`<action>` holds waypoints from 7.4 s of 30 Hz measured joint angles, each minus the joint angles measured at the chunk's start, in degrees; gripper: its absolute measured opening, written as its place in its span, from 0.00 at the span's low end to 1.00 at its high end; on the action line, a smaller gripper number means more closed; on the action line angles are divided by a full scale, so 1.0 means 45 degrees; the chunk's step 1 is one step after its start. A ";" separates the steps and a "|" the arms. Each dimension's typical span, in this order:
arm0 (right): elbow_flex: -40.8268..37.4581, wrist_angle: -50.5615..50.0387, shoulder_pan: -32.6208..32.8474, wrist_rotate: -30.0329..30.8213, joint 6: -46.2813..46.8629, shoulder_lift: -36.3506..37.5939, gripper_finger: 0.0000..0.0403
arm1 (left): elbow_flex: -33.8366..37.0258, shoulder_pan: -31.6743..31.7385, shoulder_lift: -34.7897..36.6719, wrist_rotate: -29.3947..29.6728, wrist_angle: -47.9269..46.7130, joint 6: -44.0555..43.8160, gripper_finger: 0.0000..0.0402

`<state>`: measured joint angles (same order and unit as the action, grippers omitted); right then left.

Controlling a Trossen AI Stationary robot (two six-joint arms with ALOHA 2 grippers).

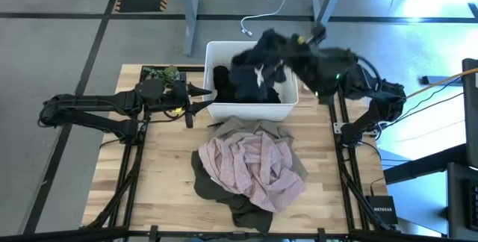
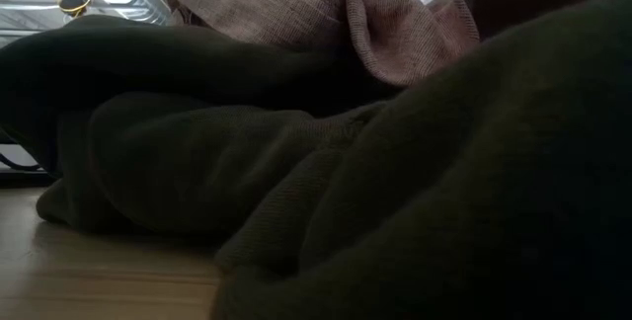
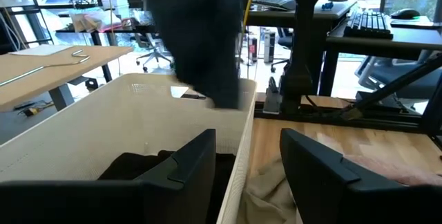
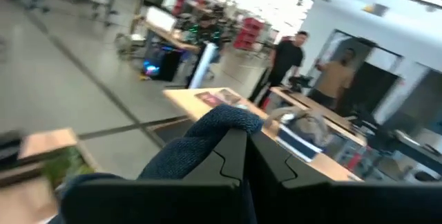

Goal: Sort clothes
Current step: Put the blue shorts into the white laundry bin, then put the pink polo shirt into the white laundry bin

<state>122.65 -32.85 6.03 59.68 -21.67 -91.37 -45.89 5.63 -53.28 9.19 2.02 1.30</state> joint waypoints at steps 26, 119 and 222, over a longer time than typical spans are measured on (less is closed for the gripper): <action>-0.2177 -0.3809 -0.1774 -0.2550 0.3791 -0.0053 0.50 | -0.0005 0.0000 -0.0005 0.0000 -0.0418 -0.0005 0.39; 0.2143 -0.5812 -0.3230 -0.2541 0.4282 -0.3507 0.39 | -0.0005 0.0000 0.0000 -0.0038 -0.0314 -0.0399 0.39; -1.5245 -0.6419 0.4613 -0.2556 1.9131 -0.1826 0.56 | 0.0000 0.0000 0.0005 0.0005 -0.1247 0.0472 0.39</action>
<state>54.05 -61.74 26.79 48.18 64.42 -99.59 -45.89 5.63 -53.25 9.21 -3.59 3.42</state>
